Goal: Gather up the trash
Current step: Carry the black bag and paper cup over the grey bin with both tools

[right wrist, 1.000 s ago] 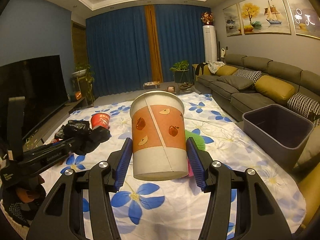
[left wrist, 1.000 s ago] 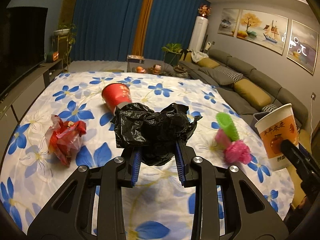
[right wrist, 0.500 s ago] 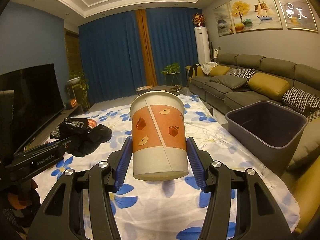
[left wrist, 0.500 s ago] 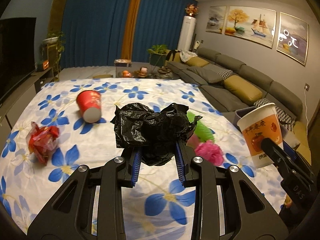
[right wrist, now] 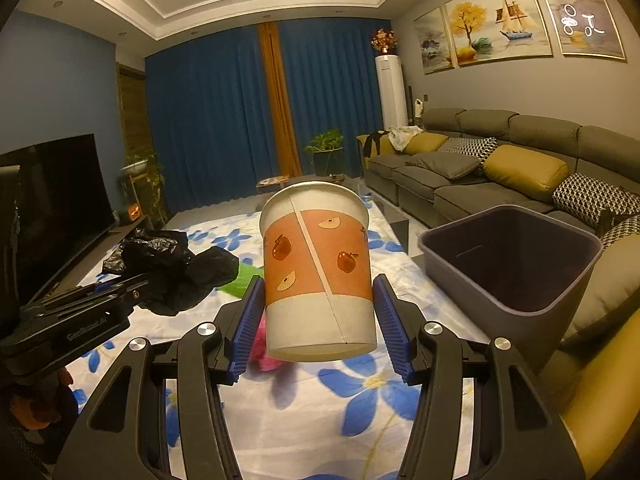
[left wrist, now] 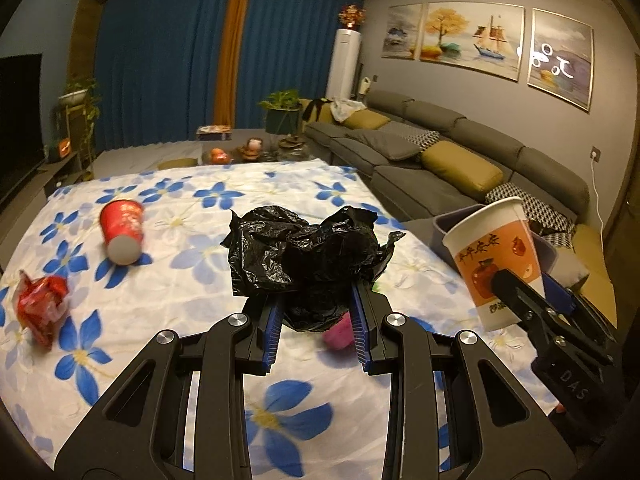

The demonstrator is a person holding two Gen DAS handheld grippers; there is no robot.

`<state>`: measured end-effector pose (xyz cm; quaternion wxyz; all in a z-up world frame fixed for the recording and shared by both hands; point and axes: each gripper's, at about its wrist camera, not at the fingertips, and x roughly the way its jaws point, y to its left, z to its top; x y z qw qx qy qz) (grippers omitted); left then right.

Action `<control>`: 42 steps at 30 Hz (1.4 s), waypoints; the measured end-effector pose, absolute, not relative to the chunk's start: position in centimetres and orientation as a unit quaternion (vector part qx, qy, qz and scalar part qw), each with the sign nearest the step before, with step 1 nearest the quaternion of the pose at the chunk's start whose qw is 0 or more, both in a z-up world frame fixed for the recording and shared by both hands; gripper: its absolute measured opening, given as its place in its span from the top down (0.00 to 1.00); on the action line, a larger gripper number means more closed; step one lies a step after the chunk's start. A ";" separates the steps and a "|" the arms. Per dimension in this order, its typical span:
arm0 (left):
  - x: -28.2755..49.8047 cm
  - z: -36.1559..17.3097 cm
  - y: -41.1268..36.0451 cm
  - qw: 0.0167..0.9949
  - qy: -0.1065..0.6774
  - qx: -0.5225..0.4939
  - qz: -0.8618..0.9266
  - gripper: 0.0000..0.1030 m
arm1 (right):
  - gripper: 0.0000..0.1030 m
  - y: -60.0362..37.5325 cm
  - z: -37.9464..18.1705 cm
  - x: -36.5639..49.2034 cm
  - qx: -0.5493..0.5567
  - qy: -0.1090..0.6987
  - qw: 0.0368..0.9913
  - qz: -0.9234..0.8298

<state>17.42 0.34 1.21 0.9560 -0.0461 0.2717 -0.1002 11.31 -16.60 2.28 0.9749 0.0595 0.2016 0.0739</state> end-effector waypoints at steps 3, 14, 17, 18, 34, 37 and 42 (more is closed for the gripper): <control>18.0 1.4 -1.0 0.956 0.268 -0.038 -0.112 0.72 | 0.47 -17.5 2.4 11.7 0.061 0.198 0.976 0.069; 20.6 1.9 -6.5 0.951 0.267 -0.021 -0.156 0.71 | 0.47 -20.6 2.7 13.4 0.057 0.185 0.980 0.037; 21.2 2.2 -8.1 0.949 0.264 -0.015 -0.170 0.71 | 0.47 -21.7 2.6 13.6 0.057 0.182 0.981 0.024; 21.5 2.2 -8.6 0.949 0.263 -0.013 -0.175 0.71 | 0.47 -22.3 2.6 13.8 0.058 0.181 0.982 0.019; 25.1 1.9 -16.6 0.934 0.268 0.002 -0.236 0.71 | 0.47 -27.1 2.6 15.7 0.059 0.177 0.981 -0.051; 25.7 1.8 -17.8 0.932 0.269 0.004 -0.245 0.71 | 0.47 -27.8 2.5 15.9 0.059 0.176 0.981 -0.061; 26.2 1.4 -19.0 0.928 0.271 0.010 -0.255 0.71 | 0.47 -29.0 2.3 16.1 0.064 0.175 0.980 -0.076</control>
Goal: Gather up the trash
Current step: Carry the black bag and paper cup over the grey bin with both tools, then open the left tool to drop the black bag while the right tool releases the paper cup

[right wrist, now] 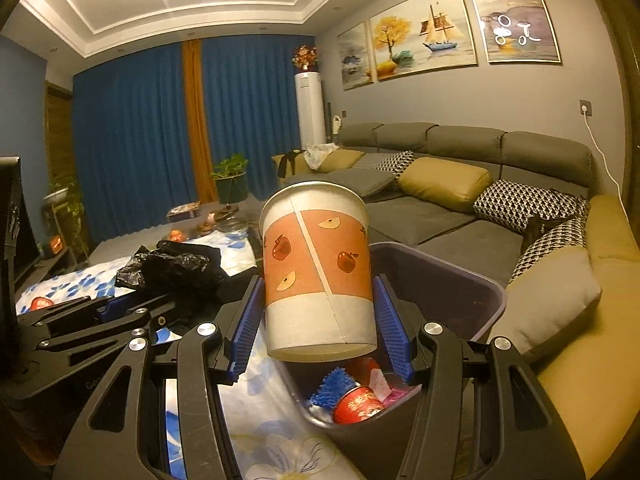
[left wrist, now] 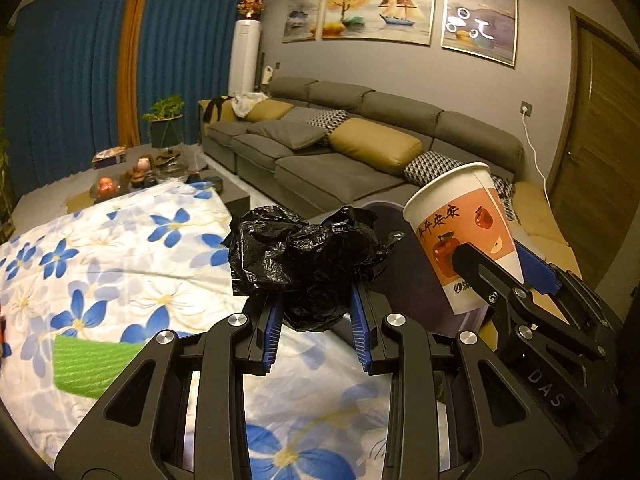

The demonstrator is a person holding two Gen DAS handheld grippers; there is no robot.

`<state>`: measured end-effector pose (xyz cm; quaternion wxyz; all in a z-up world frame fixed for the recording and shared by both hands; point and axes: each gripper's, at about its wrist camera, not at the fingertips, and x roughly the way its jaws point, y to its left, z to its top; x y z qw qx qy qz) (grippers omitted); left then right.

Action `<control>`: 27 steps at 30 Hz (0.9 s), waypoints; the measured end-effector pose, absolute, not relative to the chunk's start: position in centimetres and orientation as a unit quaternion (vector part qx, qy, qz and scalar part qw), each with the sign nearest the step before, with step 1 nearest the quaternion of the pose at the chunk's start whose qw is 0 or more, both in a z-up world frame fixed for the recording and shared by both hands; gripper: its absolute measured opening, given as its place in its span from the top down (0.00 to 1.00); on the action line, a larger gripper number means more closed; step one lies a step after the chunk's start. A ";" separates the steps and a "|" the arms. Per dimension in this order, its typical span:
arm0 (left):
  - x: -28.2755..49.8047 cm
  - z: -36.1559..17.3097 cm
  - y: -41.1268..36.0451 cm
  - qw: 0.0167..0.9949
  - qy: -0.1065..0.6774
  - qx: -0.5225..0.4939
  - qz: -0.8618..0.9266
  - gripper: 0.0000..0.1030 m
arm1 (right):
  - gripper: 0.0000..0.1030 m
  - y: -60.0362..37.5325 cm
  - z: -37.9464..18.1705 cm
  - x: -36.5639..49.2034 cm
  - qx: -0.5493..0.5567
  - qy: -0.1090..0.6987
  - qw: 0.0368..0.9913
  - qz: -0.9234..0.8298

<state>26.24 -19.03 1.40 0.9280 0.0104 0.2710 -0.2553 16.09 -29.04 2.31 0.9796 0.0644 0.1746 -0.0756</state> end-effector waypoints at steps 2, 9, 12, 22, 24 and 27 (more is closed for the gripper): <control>26.8 1.2 -19.6 0.927 0.271 0.014 -0.260 0.71 | 0.47 -29.4 2.2 16.1 0.066 0.174 0.979 -0.080; 28.1 0.7 -21.7 0.919 0.279 0.020 -0.278 0.71 | 0.47 -30.7 2.1 15.9 0.074 0.171 0.978 -0.099; 28.7 0.2 -22.8 0.915 0.286 0.021 -0.286 0.71 | 0.47 -31.6 2.2 16.0 0.078 0.170 0.977 -0.105; 30.1 -0.9 -25.7 0.905 0.291 0.035 -0.308 0.70 | 0.47 -32.7 2.0 15.9 0.087 0.172 0.974 -0.120; 30.2 -1.0 -26.2 0.904 0.290 0.038 -0.311 0.70 | 0.47 -33.0 2.0 15.9 0.090 0.171 0.973 -0.123; 30.5 -1.1 -26.6 0.903 0.291 0.039 -0.315 0.70 | 0.47 -33.2 2.1 15.9 0.091 0.171 0.973 -0.127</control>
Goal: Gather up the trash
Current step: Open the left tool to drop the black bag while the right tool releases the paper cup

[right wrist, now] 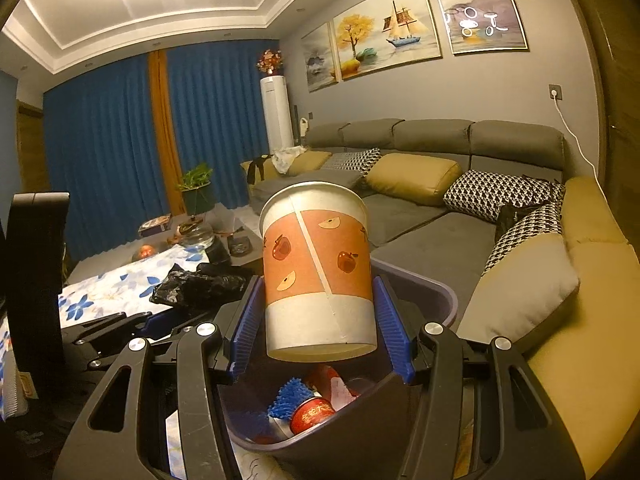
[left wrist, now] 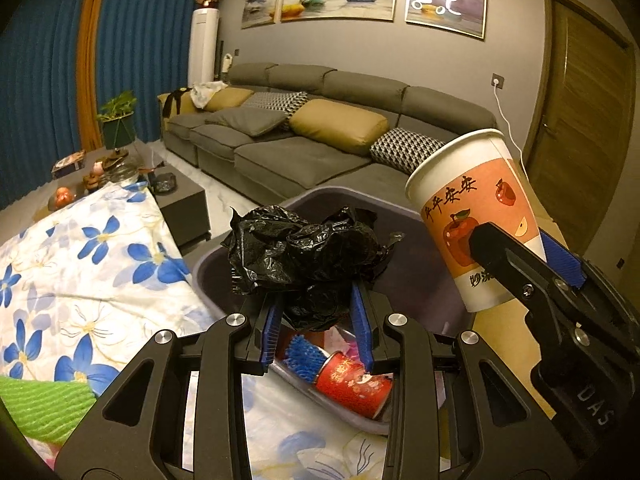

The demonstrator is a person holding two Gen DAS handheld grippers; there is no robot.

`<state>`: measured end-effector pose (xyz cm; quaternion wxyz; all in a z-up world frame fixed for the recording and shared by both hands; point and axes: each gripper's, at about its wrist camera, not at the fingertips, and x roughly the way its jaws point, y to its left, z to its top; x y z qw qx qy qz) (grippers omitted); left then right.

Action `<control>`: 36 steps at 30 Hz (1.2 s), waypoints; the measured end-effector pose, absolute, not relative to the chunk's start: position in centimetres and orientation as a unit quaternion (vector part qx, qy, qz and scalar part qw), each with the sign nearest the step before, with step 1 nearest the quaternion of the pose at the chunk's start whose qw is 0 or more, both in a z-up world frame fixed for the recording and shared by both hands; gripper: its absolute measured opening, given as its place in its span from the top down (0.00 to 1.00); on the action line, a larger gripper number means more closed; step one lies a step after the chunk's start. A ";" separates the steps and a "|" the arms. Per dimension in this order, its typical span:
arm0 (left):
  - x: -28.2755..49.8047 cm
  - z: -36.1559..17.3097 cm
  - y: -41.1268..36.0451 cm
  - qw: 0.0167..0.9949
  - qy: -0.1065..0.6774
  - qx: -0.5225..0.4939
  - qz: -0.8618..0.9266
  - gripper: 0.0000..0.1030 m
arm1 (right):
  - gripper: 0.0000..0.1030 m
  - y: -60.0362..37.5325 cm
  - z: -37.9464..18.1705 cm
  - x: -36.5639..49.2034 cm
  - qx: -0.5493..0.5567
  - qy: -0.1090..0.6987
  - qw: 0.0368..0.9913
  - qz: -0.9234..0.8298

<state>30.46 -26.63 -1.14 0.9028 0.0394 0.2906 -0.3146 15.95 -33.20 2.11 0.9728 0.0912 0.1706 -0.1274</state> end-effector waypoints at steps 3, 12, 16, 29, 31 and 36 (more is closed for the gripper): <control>30.7 -1.4 -27.0 0.901 0.295 0.038 -0.317 0.70 | 0.47 -33.4 2.3 16.0 0.094 0.170 0.972 -0.131; 31.3 -1.9 -28.0 0.900 0.297 0.048 -0.314 0.39 | 0.47 -33.9 2.4 16.1 0.100 0.167 0.971 -0.137; 31.4 -2.2 -26.3 0.908 0.297 0.036 -0.293 0.27 | 0.46 -33.9 2.3 16.3 0.102 0.167 0.971 -0.139; 24.6 1.2 -12.1 0.963 0.218 -0.030 -0.153 0.16 | 0.33 -33.4 0.5 19.8 0.089 0.194 0.969 -0.128; 23.5 1.5 -9.7 0.968 0.209 -0.039 -0.130 0.16 | 0.26 -33.4 0.3 19.8 0.089 0.195 0.968 -0.132; 20.8 2.0 -3.9 0.978 0.192 -0.049 -0.057 0.16 | 0.25 -31.9 1.7 17.3 0.077 0.169 0.974 -0.130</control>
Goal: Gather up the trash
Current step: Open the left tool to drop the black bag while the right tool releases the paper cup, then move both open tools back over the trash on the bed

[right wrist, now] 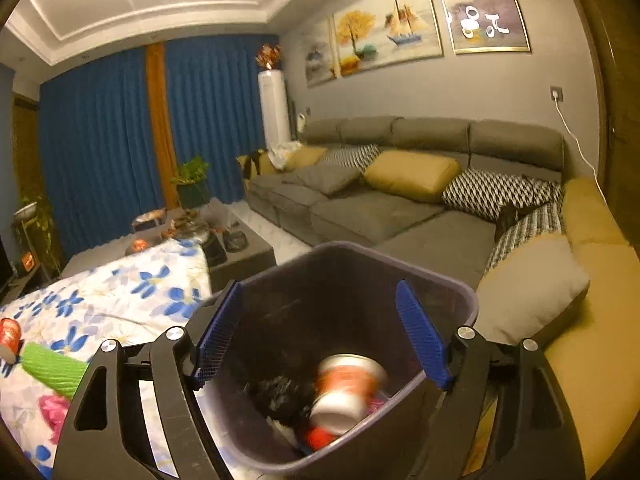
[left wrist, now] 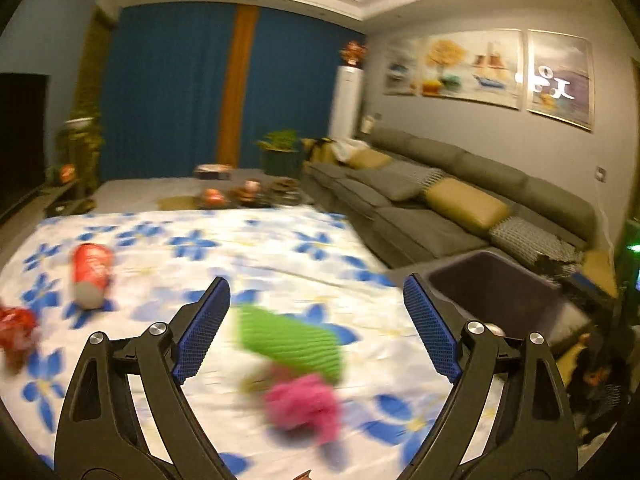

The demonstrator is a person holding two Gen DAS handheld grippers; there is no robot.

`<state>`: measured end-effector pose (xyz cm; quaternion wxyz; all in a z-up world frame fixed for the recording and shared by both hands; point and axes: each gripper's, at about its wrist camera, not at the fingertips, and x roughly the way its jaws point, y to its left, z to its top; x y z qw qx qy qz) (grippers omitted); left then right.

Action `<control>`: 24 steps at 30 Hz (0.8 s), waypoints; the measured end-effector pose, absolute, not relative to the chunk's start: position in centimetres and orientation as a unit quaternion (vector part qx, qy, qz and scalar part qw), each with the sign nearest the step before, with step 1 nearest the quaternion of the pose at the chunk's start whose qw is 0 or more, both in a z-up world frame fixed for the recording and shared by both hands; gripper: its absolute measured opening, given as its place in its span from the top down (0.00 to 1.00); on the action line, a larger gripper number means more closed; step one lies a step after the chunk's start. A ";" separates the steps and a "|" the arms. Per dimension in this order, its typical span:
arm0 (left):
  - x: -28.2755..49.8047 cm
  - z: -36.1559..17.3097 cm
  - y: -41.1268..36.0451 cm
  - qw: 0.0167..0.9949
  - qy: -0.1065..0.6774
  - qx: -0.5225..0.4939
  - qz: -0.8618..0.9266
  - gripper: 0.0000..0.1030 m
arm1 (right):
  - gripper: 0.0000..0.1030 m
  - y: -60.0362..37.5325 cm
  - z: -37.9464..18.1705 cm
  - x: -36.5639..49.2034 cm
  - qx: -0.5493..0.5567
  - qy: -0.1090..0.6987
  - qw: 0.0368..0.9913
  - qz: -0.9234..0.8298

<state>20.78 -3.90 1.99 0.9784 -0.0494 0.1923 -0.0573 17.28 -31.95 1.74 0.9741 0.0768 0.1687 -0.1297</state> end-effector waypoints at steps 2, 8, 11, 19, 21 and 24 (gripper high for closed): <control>19.9 2.0 -2.1 0.980 0.189 -0.044 -0.030 0.16 | 0.24 -30.8 2.5 15.9 0.066 0.153 0.978 -0.123; 17.2 1.9 4.0 0.978 0.191 -0.071 0.037 0.16 | 0.21 -26.5 3.7 12.7 0.069 0.132 0.987 -0.065; 15.7 1.8 6.5 0.976 0.193 -0.074 0.066 0.16 | 0.19 -24.2 3.4 11.6 0.070 0.136 0.988 -0.035; 12.0 1.3 13.9 0.968 0.191 -0.074 0.145 0.16 | 0.19 -16.7 2.1 10.9 0.047 0.165 0.985 0.033; 11.6 1.1 15.5 0.965 0.192 -0.073 0.160 0.16 | 0.19 -15.1 1.7 10.8 0.044 0.169 0.984 0.042; 11.2 0.7 17.9 0.961 0.198 -0.075 0.175 0.16 | 0.19 -13.3 1.4 11.0 0.042 0.177 0.982 0.055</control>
